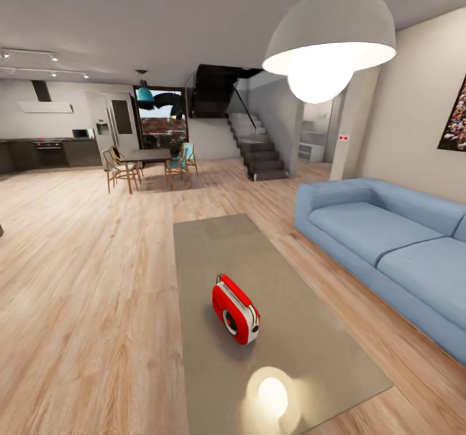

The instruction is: Turn on the radio receiver that's on the table in the living room.

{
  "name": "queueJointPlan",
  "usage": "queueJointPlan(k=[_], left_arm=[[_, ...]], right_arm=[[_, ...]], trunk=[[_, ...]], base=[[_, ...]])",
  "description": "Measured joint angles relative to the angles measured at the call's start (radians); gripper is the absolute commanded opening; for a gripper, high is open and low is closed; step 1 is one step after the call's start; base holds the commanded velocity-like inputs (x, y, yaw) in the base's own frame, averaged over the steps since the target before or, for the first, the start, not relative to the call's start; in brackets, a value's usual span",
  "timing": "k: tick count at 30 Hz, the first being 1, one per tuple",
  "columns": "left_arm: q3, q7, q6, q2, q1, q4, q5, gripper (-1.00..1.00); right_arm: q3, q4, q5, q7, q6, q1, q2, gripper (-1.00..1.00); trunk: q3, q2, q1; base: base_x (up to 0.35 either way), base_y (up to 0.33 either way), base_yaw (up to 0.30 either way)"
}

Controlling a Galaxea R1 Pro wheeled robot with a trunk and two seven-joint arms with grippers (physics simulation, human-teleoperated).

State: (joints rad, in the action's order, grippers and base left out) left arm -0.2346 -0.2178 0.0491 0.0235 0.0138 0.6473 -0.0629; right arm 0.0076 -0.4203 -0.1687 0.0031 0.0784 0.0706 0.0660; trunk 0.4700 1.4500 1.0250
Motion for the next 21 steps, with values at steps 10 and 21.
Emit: queueJointPlan(k=[10, 21], left_arm=[[0.001, 0.0, 0.002, -0.007, 0.0, -0.001, 0.0, 1.0], [0.001, 0.0, 0.002, -0.008, 0.0, -0.001, 0.0, 1.0]], right_arm=[[0.0, 0.0, 0.0, 0.0, 0.0, 0.0, 0.0, 1.0], [0.0, 0.0, 0.0, 0.0, 0.0, 0.0, 0.0, 1.0]], trunk=[[0.0, 0.0, 0.0], [0.0, 0.0, 0.0]], base=[[0.008, -0.002, 0.251], [0.0, -0.165, 0.017]])
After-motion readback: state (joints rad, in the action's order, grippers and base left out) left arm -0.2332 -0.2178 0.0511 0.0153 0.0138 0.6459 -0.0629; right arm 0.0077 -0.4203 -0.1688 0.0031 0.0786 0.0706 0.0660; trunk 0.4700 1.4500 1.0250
